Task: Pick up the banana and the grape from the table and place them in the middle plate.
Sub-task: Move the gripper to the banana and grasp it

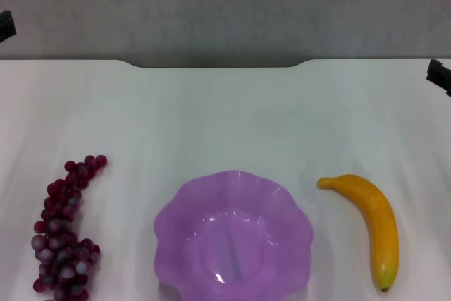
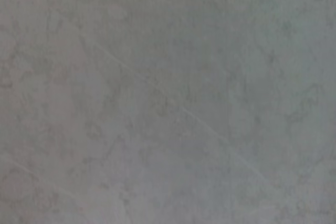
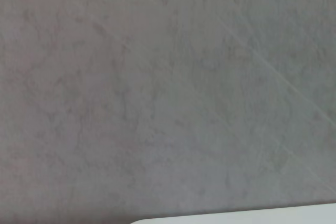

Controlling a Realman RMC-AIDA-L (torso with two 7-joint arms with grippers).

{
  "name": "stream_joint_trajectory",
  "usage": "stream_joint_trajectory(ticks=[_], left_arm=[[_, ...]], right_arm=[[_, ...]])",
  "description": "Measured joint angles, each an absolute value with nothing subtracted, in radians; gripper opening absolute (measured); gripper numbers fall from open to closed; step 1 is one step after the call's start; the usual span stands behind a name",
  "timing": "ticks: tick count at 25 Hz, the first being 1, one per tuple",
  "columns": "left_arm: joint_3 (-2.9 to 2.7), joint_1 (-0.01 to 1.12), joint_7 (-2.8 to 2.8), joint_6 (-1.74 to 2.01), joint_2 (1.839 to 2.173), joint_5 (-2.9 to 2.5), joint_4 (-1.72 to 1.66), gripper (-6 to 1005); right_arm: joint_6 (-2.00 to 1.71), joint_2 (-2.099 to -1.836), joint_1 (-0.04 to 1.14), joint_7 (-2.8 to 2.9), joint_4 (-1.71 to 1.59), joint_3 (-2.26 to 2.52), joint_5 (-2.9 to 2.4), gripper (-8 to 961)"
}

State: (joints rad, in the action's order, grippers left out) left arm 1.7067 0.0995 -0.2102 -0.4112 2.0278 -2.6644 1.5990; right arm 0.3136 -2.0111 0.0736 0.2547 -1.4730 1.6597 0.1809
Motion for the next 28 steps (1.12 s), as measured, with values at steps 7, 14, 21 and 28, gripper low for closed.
stream_joint_trajectory(ticks=[7,14,21,28], left_arm=[[1.699,0.096,-0.209,-0.412,2.028,-2.664,1.605,877],[1.698,0.095,-0.211,-0.419,2.028,-2.664,1.607,877],[1.697,0.095,-0.211,-0.419,2.029,-2.664,1.609,876],[1.696,0.098,-0.21,-0.419,2.029,-2.665,1.609,876]], right_arm=[[0.334,-2.011,0.074,0.255,-1.481,1.661,0.181,859],[0.401,-2.011,0.078,0.261,-1.498,1.661,0.182,858],[0.563,-2.011,0.089,0.28,-1.551,1.656,0.183,856],[0.697,-2.007,0.156,0.285,-1.526,1.655,0.182,854]])
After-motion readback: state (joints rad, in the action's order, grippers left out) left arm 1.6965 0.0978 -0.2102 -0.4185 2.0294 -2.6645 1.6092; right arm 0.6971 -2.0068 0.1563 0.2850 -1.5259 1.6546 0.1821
